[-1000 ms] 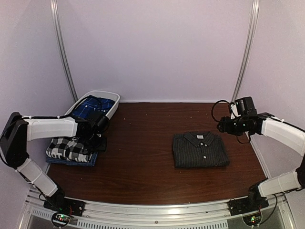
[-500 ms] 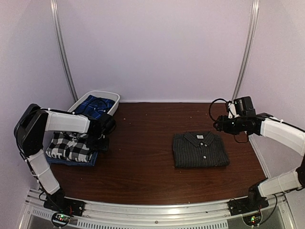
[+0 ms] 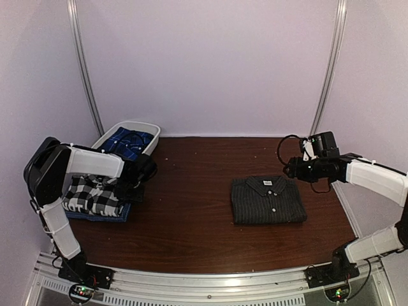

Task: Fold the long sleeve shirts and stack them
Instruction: Move the square-folded shirt to the center of the board.

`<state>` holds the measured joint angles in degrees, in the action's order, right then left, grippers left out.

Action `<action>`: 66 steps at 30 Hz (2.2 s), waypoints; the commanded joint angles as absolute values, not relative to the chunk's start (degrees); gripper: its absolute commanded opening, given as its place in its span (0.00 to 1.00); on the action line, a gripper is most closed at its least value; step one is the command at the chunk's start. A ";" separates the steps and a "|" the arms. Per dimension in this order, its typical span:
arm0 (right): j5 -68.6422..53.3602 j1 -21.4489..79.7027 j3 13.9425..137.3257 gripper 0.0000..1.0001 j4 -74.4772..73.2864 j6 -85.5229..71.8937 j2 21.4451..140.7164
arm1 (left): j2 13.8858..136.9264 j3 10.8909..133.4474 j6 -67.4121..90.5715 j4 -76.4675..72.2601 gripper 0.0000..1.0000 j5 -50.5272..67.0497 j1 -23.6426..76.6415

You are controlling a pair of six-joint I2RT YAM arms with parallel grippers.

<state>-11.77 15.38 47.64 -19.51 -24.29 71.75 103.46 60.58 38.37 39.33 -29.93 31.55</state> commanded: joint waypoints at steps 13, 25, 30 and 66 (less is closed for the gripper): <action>-13.10 16.07 47.32 0.60 -16.50 -24.13 72.16 | 104.79 69.56 43.21 38.77 0.00 -14.65 38.41; -11.84 16.07 47.96 0.60 -18.31 -22.86 71.72 | 119.39 90.56 46.21 37.22 0.00 -4.63 47.73; -10.83 16.08 46.76 0.60 -18.38 -23.09 71.96 | 123.39 96.55 46.05 37.21 0.00 -1.61 49.79; -6.35 12.23 41.41 0.68 -18.23 -25.34 74.04 | 125.56 106.35 41.39 30.27 0.34 9.94 53.67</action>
<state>-8.19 14.24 43.68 -18.33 -24.49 74.65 129.14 104.73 43.24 32.67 8.21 52.86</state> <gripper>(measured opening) 0.674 0.302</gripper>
